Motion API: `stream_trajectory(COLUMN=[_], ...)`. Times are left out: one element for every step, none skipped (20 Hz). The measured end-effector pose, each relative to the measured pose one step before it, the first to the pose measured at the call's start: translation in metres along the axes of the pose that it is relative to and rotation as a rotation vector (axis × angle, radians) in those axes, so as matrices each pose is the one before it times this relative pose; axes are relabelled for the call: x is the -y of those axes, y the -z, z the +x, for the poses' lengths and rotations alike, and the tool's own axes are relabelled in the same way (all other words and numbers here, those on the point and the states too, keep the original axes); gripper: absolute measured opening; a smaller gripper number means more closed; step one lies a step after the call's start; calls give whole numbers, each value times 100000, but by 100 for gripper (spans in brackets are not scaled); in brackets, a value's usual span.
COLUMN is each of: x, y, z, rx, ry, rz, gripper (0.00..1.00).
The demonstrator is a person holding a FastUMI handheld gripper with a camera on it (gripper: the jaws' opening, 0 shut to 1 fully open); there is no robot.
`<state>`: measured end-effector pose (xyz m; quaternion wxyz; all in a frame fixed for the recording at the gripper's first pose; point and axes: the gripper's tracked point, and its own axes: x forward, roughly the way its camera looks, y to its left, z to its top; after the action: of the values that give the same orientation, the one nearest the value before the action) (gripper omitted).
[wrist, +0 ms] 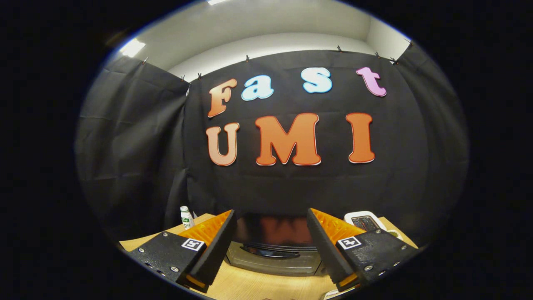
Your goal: Open the toaster oven, put the food inside, and close the toaster oven door.
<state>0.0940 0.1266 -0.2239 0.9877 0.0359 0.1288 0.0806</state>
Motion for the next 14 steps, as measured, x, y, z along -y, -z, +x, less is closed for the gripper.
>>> stream_trajectory(x=[-259, -286, -206, -182, 9, 33, 9, 11, 94, 187, 200, 65, 18, -63], y=[1316, 1230, 1213, 1021, 1148, 941, 811, 495, 336, 301, 317, 260, 364, 318], z=[981, 776, 698, 841, 734, 590, 458, 507, 535, 440, 453, 435, 385, 371], rx=[-1912, -2274, -2365, -2174, -2085, -2036, -1692, -566, -226, -194, -68, -351, -529, -639], ry=[-80, 60, -24, 323, 893, 967, 994, 908, 1410, 1771, 1728, 1297, 1007, 723], rz=[275, 488, 464, 263, -72, -90, -174, -314, -816, -990, -844, -405, -288, -85], gripper=[100, 100, 100, 100, 100, 100, 100, 100, 100, 100, 100, 100, 100, 100])
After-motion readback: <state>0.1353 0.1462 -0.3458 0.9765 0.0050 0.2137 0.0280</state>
